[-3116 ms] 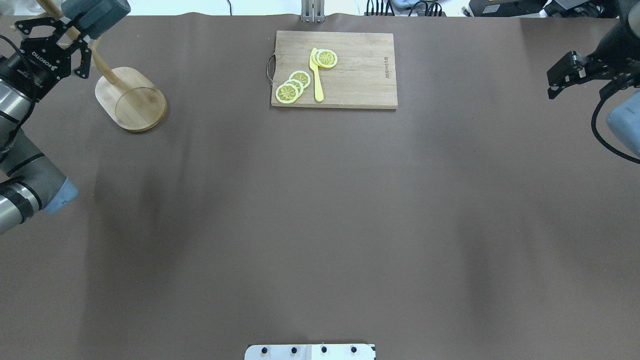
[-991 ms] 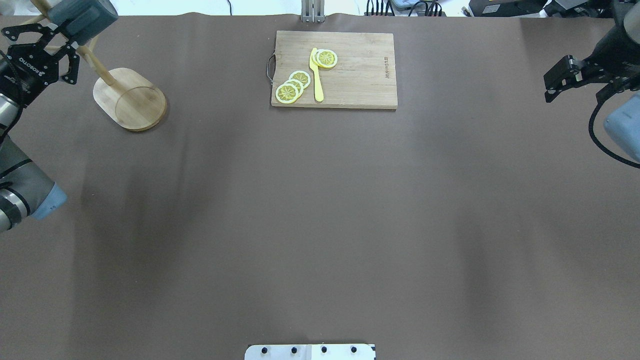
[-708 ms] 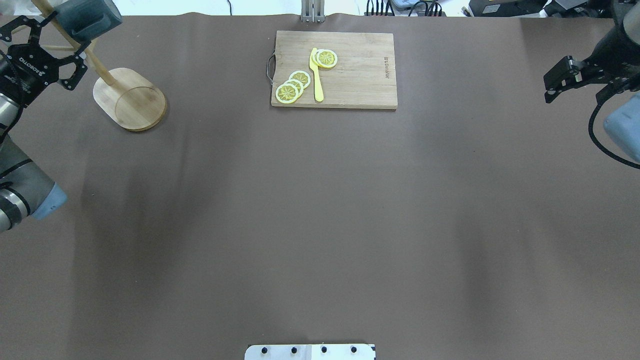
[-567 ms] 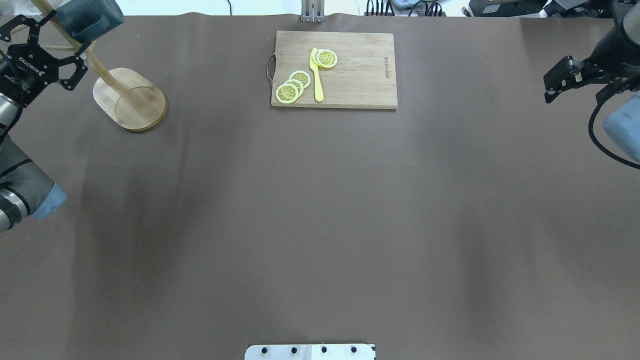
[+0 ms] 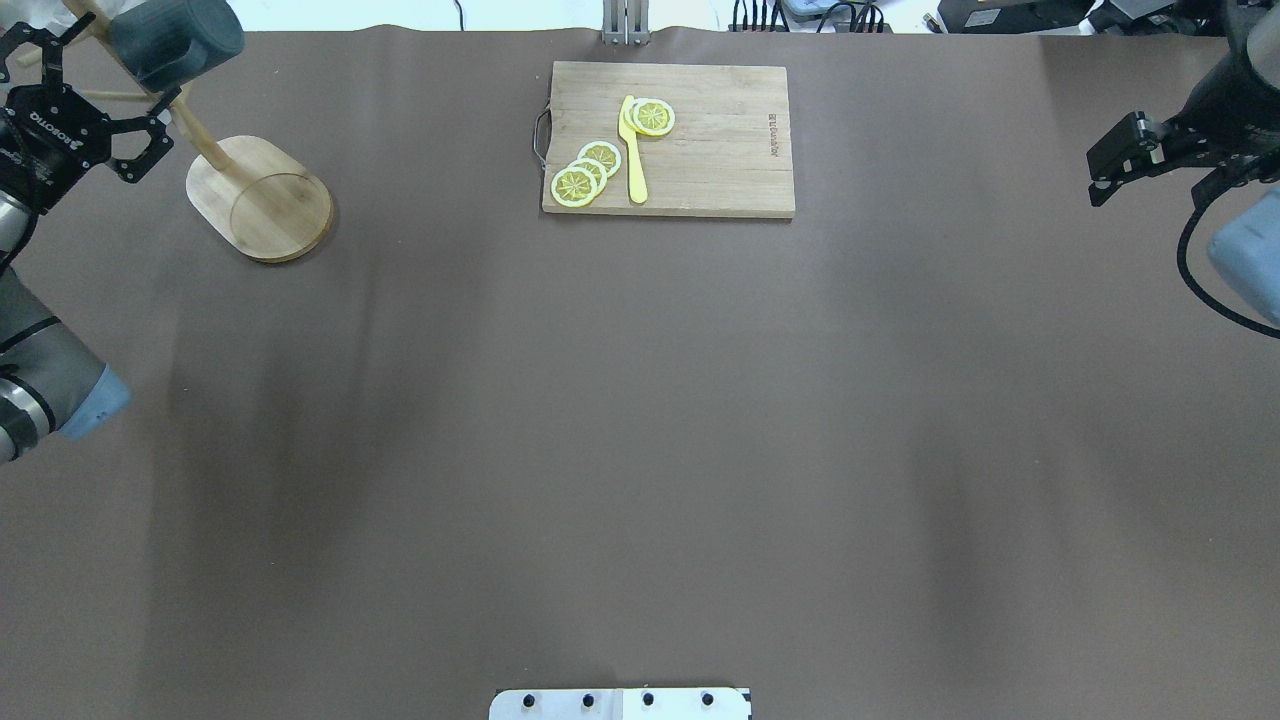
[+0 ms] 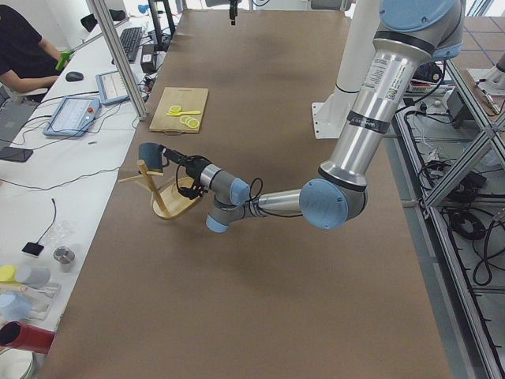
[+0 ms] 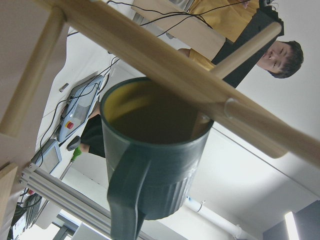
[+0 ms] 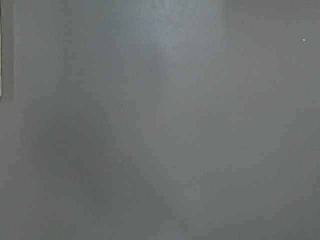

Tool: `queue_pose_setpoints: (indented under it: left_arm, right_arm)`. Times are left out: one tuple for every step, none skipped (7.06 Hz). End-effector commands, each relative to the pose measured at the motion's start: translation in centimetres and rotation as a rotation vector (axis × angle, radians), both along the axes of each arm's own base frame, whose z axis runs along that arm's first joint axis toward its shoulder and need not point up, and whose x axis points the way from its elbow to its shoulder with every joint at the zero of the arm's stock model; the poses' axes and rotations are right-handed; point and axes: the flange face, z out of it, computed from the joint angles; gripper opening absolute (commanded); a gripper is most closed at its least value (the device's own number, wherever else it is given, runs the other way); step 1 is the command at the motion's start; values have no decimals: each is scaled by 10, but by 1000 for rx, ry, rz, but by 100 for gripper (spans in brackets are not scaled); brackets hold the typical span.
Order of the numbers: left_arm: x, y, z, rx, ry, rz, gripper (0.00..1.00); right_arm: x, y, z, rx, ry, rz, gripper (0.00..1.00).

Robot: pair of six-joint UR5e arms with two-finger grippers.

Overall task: Hang cup on storage rack
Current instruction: 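Release the mug and withdraw the left gripper from the stand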

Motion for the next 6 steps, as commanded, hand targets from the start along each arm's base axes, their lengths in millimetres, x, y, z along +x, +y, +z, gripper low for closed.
queue_pose_setpoints:
  left_arm:
    - [-29, 39, 1, 27, 15, 1, 97]
    - [-48, 67, 5, 36, 13, 10, 97]
    - [-69, 95, 1, 49, 19, 14, 97]
    - [-88, 121, -5, 62, 27, 13, 97]
    - [-103, 135, -20, 90, 41, -1, 97]
    - [-139, 130, -46, 96, 34, -82, 97]
  right_arm:
    - [-1, 0, 0, 0, 0, -1, 100]
    - [-1, 3, 4, -7, 3, -4, 100]
    - [-2, 5, 5, -8, 2, -8, 100]
    - [-2, 5, 4, -6, 1, -8, 100]
    - [-4, 6, 4, -7, 1, -10, 100]
    - [-2, 9, 14, -20, 8, -10, 100]
